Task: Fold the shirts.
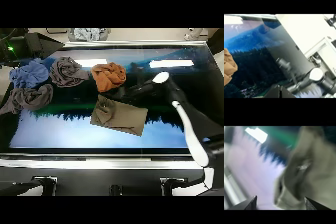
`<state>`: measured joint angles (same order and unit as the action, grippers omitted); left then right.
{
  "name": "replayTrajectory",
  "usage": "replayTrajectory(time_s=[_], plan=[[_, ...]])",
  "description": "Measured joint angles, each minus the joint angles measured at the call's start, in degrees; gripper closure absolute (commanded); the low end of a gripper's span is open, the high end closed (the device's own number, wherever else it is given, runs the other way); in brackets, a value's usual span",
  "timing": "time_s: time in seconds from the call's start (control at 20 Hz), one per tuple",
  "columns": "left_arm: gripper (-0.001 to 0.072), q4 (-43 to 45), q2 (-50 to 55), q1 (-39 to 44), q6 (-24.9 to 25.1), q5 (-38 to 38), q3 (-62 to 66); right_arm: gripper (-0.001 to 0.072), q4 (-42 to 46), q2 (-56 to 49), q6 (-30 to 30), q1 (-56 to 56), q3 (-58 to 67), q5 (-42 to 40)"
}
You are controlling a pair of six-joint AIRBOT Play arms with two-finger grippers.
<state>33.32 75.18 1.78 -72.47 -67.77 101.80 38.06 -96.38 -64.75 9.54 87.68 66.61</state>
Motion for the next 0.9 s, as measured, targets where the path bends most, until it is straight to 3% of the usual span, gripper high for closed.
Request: replayTrajectory(time_s=[0.1, 0.3, 0.4, 0.6, 0.65, 0.7, 0.8, 0.9], plan=[[0.0679, 1.0, -0.1, 0.0, 0.2, -0.3, 0.0, 0.0046, 8.8, 2.3, -1.2, -4.9, 0.0, 5.4], [0.0679, 3.0, -0.2, 0.1, 0.4, -1.7, 0.0, 0.0040, 27.2, 4.7, -2.6, -12.5, -5.5, 17.4], [0.0679, 3.2, -0.3, 0.2, 0.4, -2.6, 0.0, 0.0032, 26.5, 5.2, -2.2, -14.0, -12.0, 16.6], [0.0679, 2.8, -0.3, 0.7, 0.4, -4.0, 0.0, 0.0044, 9.8, 5.4, 1.7, -15.1, -24.5, 5.4], [0.0679, 2.3, -0.3, 0.7, 0.4, -4.1, 0.0, 0.0104, 7.4, 5.4, 2.4, -15.4, -26.7, 3.3], [0.0679, 1.2, -0.3, 0.8, 0.4, -4.3, 0.0, 0.0237, 5.4, 5.3, 2.9, -15.6, -28.2, 1.9], [0.0678, -1.4, -0.3, 0.9, 0.5, -4.5, 0.0, 0.0660, 1.7, 5.3, 4.2, -15.3, -30.1, 0.3], [0.0679, -3.6, -0.3, 0.9, 1.0, -4.5, 0.0, 0.0672, -2.0, 5.3, 6.6, -15.2, -31.1, -0.4]])
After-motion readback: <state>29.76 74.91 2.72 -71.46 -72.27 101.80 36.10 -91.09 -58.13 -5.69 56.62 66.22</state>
